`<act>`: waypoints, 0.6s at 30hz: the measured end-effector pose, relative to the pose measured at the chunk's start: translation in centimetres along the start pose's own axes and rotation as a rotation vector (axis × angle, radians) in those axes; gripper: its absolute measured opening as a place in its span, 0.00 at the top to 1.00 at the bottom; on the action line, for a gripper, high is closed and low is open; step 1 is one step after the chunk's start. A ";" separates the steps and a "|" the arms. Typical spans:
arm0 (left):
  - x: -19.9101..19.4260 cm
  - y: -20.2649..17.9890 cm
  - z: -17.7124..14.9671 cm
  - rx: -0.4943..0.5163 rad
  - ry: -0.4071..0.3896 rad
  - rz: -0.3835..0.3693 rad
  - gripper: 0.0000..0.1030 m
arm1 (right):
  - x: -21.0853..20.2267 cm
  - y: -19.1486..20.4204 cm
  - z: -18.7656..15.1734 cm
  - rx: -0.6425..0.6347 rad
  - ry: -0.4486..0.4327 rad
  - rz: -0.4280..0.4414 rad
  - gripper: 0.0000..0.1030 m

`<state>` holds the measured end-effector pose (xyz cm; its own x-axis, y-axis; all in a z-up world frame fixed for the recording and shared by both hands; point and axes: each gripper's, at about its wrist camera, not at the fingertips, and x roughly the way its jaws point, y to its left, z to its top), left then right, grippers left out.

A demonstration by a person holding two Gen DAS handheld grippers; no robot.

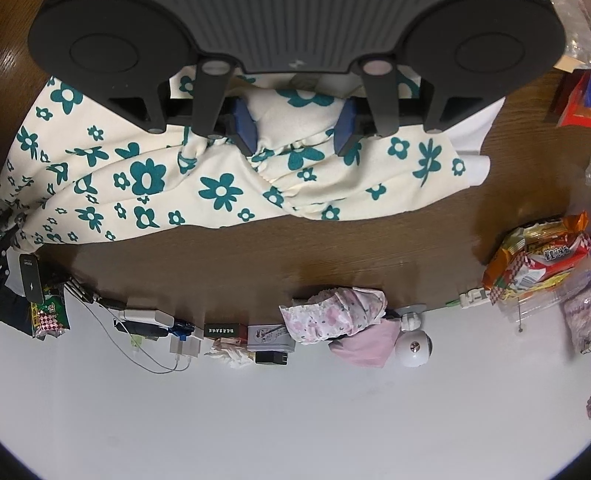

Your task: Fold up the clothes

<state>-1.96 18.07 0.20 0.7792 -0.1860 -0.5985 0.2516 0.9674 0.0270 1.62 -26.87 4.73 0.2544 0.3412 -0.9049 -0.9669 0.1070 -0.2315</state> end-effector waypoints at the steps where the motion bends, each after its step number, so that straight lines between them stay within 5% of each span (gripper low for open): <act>1: 0.0 0.0 0.0 0.002 0.001 0.001 0.55 | -0.3 0.3 -0.1 -0.028 -0.003 -0.018 0.50; 3: 0.0 0.0 0.1 0.004 0.003 0.000 0.55 | -0.7 0.4 -0.2 -0.053 -0.016 -0.050 0.39; 6: 0.0 0.0 0.1 0.007 0.003 -0.001 0.55 | 0.1 -1.0 -0.5 -0.004 0.000 -0.025 0.41; 9: 0.1 0.0 0.0 0.003 0.000 -0.003 0.55 | 1.1 -2.5 -1.2 0.071 -0.013 0.064 0.52; 11: 0.1 0.1 0.0 0.003 -0.001 -0.003 0.54 | 1.2 -3.5 -1.6 0.130 -0.028 0.122 0.79; 18: -1.7 -0.7 1.0 -0.007 0.000 0.063 0.55 | 0.5 -2.0 -1.1 0.120 -0.027 0.076 0.86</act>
<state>-2.88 17.54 2.04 0.7935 -0.1250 -0.5956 0.1985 0.9783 0.0591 3.69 -27.92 4.40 0.1826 0.3776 -0.9078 -0.9748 0.1901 -0.1170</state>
